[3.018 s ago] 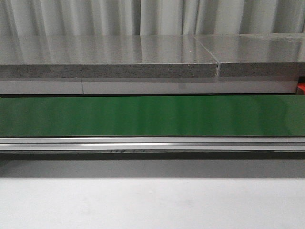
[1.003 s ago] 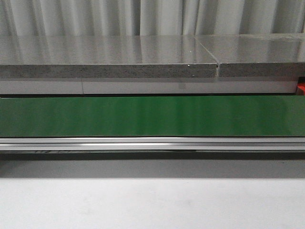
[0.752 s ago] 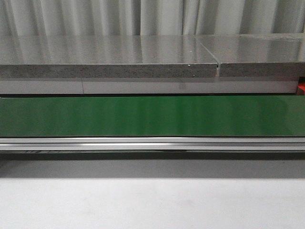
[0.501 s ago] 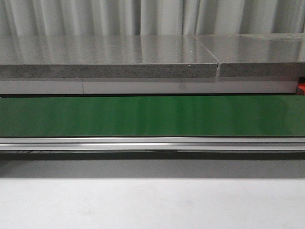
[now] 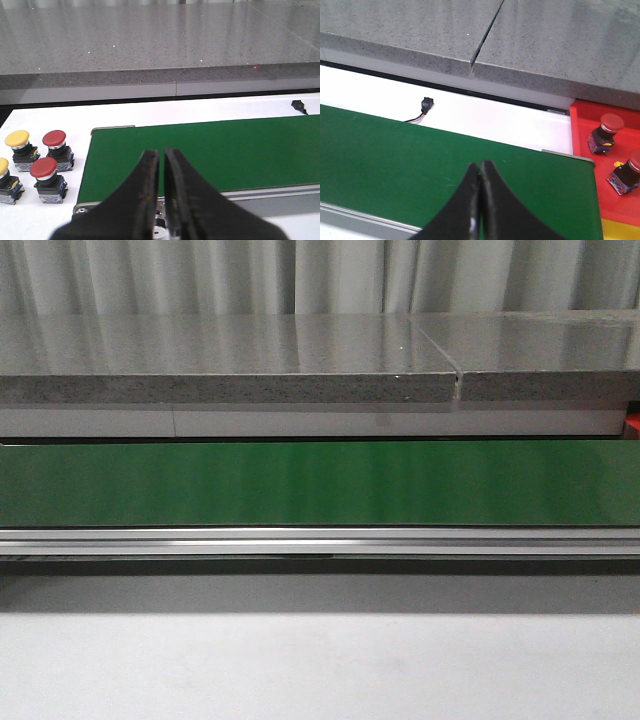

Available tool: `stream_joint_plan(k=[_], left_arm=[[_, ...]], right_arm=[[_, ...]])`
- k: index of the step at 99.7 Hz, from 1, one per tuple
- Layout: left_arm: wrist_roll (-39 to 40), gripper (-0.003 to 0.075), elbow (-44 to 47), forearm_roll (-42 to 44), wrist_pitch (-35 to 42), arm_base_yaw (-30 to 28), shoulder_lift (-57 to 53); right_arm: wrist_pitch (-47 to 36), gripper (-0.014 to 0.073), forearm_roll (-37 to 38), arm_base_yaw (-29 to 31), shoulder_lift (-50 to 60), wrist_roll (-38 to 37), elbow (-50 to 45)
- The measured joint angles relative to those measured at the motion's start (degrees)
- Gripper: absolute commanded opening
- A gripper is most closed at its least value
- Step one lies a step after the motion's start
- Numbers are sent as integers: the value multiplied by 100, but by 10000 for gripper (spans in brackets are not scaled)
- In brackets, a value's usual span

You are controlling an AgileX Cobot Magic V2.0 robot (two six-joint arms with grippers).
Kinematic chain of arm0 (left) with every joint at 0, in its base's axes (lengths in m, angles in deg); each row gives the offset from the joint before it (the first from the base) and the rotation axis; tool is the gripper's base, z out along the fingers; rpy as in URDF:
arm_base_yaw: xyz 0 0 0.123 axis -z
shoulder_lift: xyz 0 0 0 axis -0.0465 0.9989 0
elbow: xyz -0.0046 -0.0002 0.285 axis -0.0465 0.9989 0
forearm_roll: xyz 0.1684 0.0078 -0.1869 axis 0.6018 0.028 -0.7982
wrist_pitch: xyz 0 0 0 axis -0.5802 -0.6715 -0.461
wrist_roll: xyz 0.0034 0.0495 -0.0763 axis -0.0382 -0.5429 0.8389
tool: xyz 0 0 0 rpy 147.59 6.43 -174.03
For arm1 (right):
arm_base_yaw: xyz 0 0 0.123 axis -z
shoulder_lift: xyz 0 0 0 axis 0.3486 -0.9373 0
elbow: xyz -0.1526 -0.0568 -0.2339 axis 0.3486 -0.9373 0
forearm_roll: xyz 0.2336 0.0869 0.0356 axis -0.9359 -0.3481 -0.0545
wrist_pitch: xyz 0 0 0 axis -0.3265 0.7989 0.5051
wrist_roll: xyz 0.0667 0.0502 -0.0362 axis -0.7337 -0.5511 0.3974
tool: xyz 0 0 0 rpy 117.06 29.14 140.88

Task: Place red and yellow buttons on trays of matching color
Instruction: 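Lower the left gripper over a red button in the cluster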

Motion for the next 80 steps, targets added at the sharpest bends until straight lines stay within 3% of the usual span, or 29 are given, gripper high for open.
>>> stream_joint_plan(k=[13,23,50,80], left_arm=[[0,503,0,0,-3,0,0],[0,619,0,0,-3,0,0],[189,624,0,220,-12,0,27],[2850,622,-858,2076,-223,-371,1397]], right_arm=[[0,-68,0,0,0,0,0],[0,-68,0,0,0,0,0],[0,-68,0,0,0,0,0],[0,-68,0,0,0,0,0]])
